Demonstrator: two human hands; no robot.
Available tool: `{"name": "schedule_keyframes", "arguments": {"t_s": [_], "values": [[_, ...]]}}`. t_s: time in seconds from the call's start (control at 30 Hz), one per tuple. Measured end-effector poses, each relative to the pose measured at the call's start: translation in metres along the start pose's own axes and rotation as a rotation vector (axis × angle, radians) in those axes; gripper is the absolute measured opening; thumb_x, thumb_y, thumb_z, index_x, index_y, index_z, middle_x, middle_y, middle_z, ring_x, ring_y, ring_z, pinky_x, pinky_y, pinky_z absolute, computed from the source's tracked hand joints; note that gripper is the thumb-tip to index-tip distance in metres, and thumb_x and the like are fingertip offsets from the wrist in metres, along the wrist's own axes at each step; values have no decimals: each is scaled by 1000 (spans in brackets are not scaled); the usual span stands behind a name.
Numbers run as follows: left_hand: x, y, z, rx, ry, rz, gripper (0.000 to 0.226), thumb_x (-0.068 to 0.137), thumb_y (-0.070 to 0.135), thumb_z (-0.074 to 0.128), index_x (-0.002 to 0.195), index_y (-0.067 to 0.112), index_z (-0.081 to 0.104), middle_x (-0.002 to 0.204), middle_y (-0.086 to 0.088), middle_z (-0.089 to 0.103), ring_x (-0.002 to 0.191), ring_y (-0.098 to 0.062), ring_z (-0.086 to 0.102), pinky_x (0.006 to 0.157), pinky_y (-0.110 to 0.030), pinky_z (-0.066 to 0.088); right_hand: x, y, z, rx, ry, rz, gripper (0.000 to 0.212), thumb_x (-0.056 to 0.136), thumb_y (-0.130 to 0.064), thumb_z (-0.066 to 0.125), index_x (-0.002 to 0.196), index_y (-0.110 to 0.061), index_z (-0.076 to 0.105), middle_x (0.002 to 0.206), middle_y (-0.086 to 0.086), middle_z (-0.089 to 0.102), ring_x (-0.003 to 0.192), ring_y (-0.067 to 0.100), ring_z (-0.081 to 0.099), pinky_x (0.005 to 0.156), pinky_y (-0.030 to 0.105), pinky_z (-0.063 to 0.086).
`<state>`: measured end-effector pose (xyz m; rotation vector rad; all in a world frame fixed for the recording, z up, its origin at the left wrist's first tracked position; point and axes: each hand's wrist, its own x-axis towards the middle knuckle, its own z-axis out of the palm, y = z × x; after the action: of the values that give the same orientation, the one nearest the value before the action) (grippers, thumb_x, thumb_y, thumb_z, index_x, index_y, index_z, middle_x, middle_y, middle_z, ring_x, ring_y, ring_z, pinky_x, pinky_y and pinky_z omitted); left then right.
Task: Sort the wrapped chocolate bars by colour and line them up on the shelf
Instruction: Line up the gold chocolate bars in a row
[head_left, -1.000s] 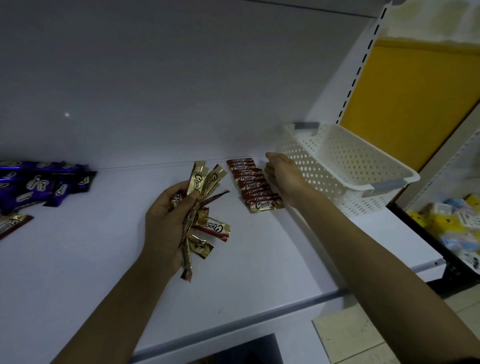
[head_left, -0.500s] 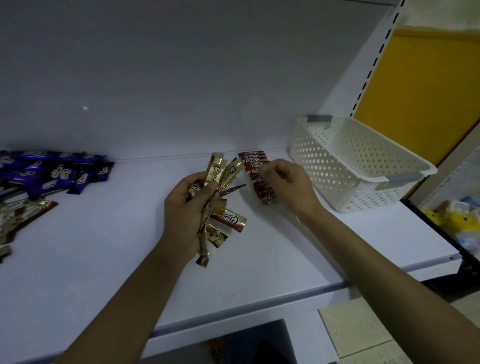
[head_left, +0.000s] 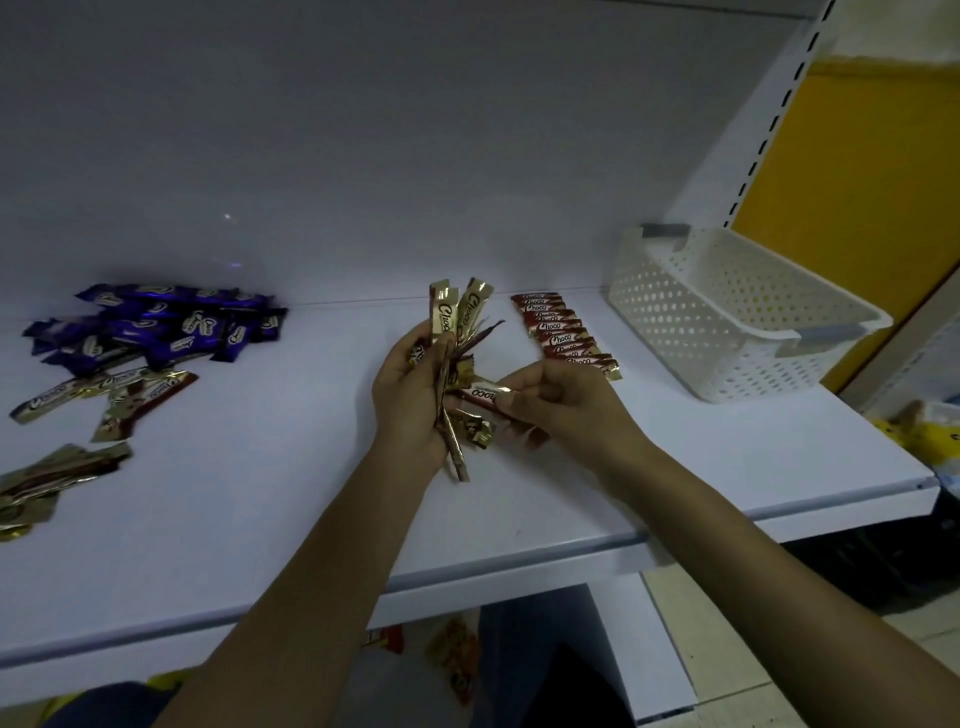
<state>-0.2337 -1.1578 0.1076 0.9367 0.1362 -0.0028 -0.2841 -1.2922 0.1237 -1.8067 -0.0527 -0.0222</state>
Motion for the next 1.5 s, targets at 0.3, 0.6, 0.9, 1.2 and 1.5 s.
{"name": "schedule_keyframes", "arguments": {"t_s": [0.3,0.6,0.9,1.2,1.5], "values": [[3,5,-9,-22,27,2,27,94,5,54,119,10,62,63,-1,63,44,-4,50,35,-13,33,-8,8,-27,56,125,103,12,84,2,63,88,-8,68,73,7,64,59,9,57,51,16,46],[-1,3,-6,169,-32,22,28,93,5,55,120,10,62,74,-2,60,47,-3,51,38,-14,35,-8,26,-71,-683,145,1,19,84,-20,70,103,-18,73,93,-2,63,73,8,55,66,18,39],[-4,1,-3,180,-79,58,28,94,5,54,121,10,61,77,2,66,49,-4,49,36,-13,33,-9,33,-84,-799,200,-213,24,82,-1,59,99,-15,68,99,1,61,86,17,57,78,34,49],[-3,-2,-3,201,-101,43,29,94,6,55,121,11,60,81,2,64,50,-4,48,36,-13,32,-15,33,-88,-821,22,-245,22,87,-12,61,106,-20,69,95,-3,70,78,7,61,68,19,47],[-5,0,-3,189,-104,17,25,95,7,54,118,11,62,74,4,66,47,-3,47,36,-12,33,-6,21,-75,-1157,-288,-426,50,86,-6,62,124,-37,60,136,4,49,119,21,50,90,32,44]]}}
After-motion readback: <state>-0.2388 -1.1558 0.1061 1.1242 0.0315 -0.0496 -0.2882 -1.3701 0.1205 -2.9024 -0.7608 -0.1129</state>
